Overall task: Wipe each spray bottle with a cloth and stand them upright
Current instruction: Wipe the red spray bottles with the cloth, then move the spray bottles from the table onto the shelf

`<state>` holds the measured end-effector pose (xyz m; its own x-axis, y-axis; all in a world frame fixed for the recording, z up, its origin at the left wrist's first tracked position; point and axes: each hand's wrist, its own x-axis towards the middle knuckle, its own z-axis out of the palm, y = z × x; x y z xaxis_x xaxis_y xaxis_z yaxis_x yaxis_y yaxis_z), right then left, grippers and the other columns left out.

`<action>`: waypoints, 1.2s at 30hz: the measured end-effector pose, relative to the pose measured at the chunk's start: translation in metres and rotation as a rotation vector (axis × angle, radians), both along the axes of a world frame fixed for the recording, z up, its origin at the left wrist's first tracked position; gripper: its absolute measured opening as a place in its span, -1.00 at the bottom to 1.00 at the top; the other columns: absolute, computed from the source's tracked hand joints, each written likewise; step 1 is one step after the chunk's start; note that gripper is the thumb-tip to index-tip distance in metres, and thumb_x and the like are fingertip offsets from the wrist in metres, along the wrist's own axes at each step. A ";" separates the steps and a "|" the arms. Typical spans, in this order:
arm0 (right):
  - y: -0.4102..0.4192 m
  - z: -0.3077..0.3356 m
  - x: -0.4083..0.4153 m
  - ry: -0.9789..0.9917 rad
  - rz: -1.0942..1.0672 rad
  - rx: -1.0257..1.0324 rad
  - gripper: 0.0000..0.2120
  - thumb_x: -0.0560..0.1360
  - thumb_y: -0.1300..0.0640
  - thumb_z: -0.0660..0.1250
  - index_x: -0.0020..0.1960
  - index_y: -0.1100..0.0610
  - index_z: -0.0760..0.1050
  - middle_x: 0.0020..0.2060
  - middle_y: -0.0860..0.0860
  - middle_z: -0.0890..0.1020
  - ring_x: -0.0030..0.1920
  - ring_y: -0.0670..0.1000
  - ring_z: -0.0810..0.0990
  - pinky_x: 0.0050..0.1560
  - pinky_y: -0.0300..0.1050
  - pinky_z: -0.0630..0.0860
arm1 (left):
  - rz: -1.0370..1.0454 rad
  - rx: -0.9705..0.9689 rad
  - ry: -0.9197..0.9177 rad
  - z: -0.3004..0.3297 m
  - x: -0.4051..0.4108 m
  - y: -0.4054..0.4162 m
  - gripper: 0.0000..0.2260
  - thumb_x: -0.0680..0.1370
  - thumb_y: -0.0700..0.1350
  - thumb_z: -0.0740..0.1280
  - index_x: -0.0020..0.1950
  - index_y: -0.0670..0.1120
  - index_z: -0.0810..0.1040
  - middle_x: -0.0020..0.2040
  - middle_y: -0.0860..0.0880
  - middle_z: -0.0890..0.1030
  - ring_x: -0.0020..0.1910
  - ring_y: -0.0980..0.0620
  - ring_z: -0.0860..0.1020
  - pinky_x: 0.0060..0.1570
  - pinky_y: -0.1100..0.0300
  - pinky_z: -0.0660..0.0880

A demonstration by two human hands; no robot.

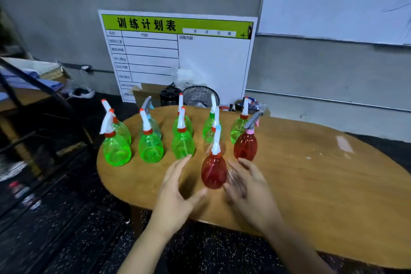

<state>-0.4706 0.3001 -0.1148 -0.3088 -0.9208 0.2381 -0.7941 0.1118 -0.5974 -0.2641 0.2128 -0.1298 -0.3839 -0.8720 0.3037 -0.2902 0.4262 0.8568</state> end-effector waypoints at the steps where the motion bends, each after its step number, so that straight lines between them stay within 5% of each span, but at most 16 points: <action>1: 0.005 0.008 0.007 0.009 0.023 -0.009 -0.38 0.58 -0.17 0.37 0.58 -0.30 0.22 0.57 -0.18 0.24 0.51 -0.04 0.34 0.54 0.12 0.37 | 0.003 -0.030 0.008 0.009 0.005 0.009 -0.30 0.47 0.00 0.61 0.54 0.26 0.42 0.44 0.30 0.41 0.46 0.27 0.39 0.51 -0.08 0.39; 6: 0.041 0.037 0.042 -0.006 0.114 -0.123 -0.38 0.58 -0.19 0.37 0.58 -0.24 0.27 0.47 -0.20 0.33 0.42 -0.04 0.45 0.44 0.12 0.46 | 0.046 -0.066 0.044 0.043 0.037 0.060 -0.47 0.52 0.02 0.56 0.47 0.21 0.51 0.33 0.24 0.52 0.35 0.27 0.48 0.39 0.03 0.49; 11: 0.057 0.043 0.065 -0.018 0.202 -0.170 -0.37 0.60 -0.12 0.40 0.61 -0.18 0.26 0.38 -0.22 0.36 0.24 -0.26 0.46 0.36 0.04 0.50 | 0.069 -0.081 0.034 0.043 0.058 0.084 -0.45 0.54 0.00 0.56 0.50 0.18 0.49 0.32 0.20 0.53 0.31 0.22 0.51 0.30 0.07 0.54; 13: 0.053 0.042 0.070 -0.032 0.239 -0.164 -0.35 0.60 -0.09 0.41 0.62 -0.15 0.25 0.39 -0.20 0.37 0.23 -0.31 0.42 0.38 -0.17 0.45 | 0.074 -0.068 0.030 0.040 0.060 0.081 -0.45 0.54 0.00 0.55 0.50 0.19 0.49 0.33 0.19 0.54 0.33 0.21 0.51 0.31 0.05 0.55; 15: 0.041 0.040 0.070 -0.013 0.234 -0.156 -0.35 0.61 -0.08 0.41 0.63 -0.12 0.25 0.41 -0.16 0.40 0.26 -0.35 0.35 0.34 -0.54 0.18 | 0.075 -0.055 0.035 0.036 0.060 0.069 -0.46 0.54 -0.03 0.55 0.50 0.18 0.50 0.32 0.16 0.55 0.33 0.19 0.52 0.31 0.03 0.55; 17: 0.029 0.038 0.070 -0.017 0.226 -0.138 -0.37 0.62 -0.08 0.40 0.62 -0.10 0.26 0.42 -0.15 0.42 0.25 -0.41 0.32 0.25 -0.66 0.01 | 0.084 -0.052 0.042 0.031 0.058 0.055 -0.48 0.55 -0.08 0.54 0.48 0.17 0.52 0.32 0.14 0.56 0.36 0.11 0.52 0.31 0.05 0.55; 22: -0.022 0.020 0.063 -0.237 0.294 -0.127 -0.40 0.61 0.03 0.42 0.59 -0.10 0.31 0.40 -0.19 0.44 0.41 -0.19 0.42 0.40 -0.24 0.40 | 0.137 -0.017 0.051 0.006 0.045 0.002 -0.47 0.55 -0.20 0.53 0.47 0.12 0.53 0.33 0.13 0.57 0.39 0.02 0.54 0.29 0.20 0.53; 27: -0.072 0.034 0.053 -0.295 0.348 -0.014 -0.40 0.61 0.04 0.42 0.59 -0.11 0.30 0.43 -0.17 0.42 0.46 -0.12 0.43 0.40 -0.04 0.46 | 0.203 0.145 0.018 0.018 0.030 -0.038 -0.47 0.55 -0.12 0.55 0.47 0.19 0.51 0.31 0.14 0.60 0.33 -0.01 0.58 0.24 0.04 0.58; 33: -0.094 0.134 0.038 -0.328 0.317 0.138 -0.38 0.59 0.00 0.42 0.59 -0.18 0.29 0.37 -0.21 0.42 0.40 -0.21 0.44 0.35 -0.20 0.44 | 0.223 0.284 -0.083 0.134 0.025 -0.051 -0.46 0.54 -0.14 0.55 0.45 0.23 0.51 0.30 0.16 0.61 0.29 0.11 0.59 0.16 0.17 0.56; 36: -0.093 0.203 0.034 -0.277 0.320 0.236 -0.40 0.60 -0.09 0.39 0.58 -0.25 0.26 0.36 -0.26 0.41 0.32 -0.30 0.44 0.20 -0.55 0.29 | 0.263 0.298 -0.146 0.193 0.032 -0.051 -0.45 0.55 -0.11 0.55 0.38 0.37 0.47 0.26 0.26 0.59 0.22 0.20 0.59 0.11 0.20 0.57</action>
<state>-0.4368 0.2071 0.0879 -0.0237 -0.9989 -0.0401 -0.6252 0.0461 -0.7791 -0.2322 0.1616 0.0631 -0.1565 -0.9875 -0.0171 -0.4836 0.0615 0.8731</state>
